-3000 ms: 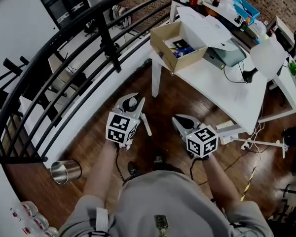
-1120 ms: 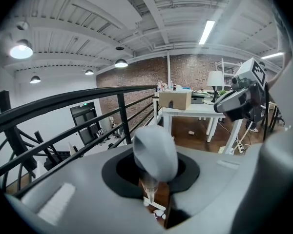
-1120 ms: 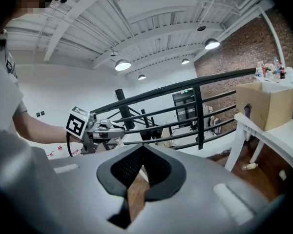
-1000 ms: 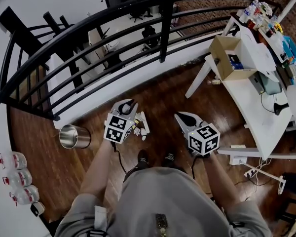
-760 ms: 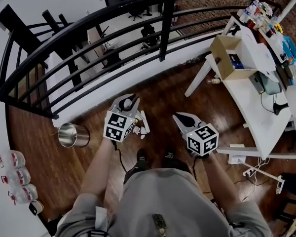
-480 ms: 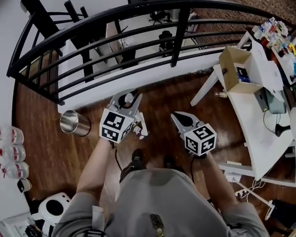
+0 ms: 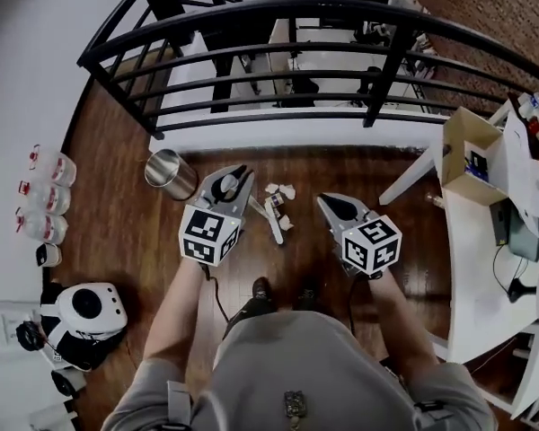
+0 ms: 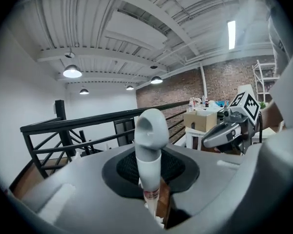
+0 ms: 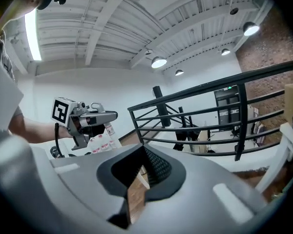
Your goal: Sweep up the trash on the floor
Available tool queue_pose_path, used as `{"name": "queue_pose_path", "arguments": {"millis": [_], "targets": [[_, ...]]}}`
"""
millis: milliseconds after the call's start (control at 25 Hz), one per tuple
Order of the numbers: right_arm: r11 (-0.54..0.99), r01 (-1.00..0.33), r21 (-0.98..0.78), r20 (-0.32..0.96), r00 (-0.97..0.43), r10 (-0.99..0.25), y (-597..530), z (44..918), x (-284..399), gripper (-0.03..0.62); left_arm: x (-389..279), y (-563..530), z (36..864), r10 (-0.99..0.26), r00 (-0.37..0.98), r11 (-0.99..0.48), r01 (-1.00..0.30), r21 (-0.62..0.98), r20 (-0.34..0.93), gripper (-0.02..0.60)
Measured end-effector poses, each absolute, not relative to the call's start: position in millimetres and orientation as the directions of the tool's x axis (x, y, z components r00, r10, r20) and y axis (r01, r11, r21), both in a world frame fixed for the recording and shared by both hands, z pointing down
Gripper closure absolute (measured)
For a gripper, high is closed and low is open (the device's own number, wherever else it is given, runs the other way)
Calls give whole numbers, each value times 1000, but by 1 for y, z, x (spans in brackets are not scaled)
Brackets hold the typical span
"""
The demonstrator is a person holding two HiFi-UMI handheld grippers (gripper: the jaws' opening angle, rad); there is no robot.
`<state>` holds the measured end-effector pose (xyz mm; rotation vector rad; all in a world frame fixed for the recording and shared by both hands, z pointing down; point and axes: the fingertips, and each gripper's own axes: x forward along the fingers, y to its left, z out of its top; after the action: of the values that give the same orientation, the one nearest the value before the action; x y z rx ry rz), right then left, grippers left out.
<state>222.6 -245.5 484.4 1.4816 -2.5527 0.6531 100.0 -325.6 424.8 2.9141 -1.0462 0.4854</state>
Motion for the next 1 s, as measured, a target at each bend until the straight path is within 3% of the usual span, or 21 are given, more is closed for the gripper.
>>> {"name": "queue_pose_path", "arguments": {"millis": [640, 1000], "targets": [[535, -836, -124, 243, -548, -800, -206, 417, 91, 594, -15, -243, 449, -636, 705, -739, -674, 15, 314, 520], [523, -847, -98, 226, -531, -817, -183, 407, 59, 594, -48, -216, 438, -635, 716, -744, -668, 21, 291, 518]]}}
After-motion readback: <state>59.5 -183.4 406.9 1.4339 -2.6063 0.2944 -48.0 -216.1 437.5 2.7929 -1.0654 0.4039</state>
